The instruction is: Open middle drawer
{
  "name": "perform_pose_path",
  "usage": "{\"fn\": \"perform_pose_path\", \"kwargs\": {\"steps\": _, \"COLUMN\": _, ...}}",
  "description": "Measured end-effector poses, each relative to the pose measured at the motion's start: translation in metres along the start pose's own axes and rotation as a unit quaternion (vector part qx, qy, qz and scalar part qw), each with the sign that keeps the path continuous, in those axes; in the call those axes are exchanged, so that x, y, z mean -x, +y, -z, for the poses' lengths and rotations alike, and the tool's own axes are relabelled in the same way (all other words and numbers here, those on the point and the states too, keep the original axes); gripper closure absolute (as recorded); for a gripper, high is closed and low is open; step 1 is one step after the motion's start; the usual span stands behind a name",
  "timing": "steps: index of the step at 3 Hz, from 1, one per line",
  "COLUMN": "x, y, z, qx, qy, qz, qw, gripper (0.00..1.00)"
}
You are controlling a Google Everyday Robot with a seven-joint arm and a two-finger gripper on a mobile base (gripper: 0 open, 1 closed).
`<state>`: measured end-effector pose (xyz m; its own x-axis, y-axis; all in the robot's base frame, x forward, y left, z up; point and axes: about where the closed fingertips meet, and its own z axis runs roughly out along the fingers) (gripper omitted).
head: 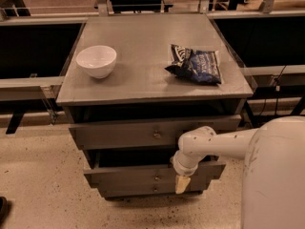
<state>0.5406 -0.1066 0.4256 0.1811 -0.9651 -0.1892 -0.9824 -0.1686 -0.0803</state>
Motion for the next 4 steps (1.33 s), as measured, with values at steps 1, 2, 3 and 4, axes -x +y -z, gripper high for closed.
{"fn": "perform_pose_path", "kwargs": {"steps": 1, "x": -0.0042, "y": 0.0034, "z": -0.0036, "qx": 0.006, "qy": -0.010, "qz": -0.023, "qw": 0.9997, "gripper": 0.50}}
{"fn": "perform_pose_path", "kwargs": {"steps": 2, "x": 0.0000, "y": 0.0116, "z": -0.0027, "qx": 0.009, "qy": -0.014, "qz": -0.032, "qw": 0.9993, "gripper": 0.73}}
{"fn": "perform_pose_path", "kwargs": {"steps": 3, "x": 0.0002, "y": 0.0092, "z": -0.0017, "qx": 0.009, "qy": -0.014, "qz": -0.032, "qw": 0.9993, "gripper": 0.96}}
{"fn": "perform_pose_path", "kwargs": {"steps": 4, "x": 0.0003, "y": 0.0067, "z": -0.0004, "qx": 0.009, "qy": -0.014, "qz": -0.032, "qw": 0.9993, "gripper": 1.00}}
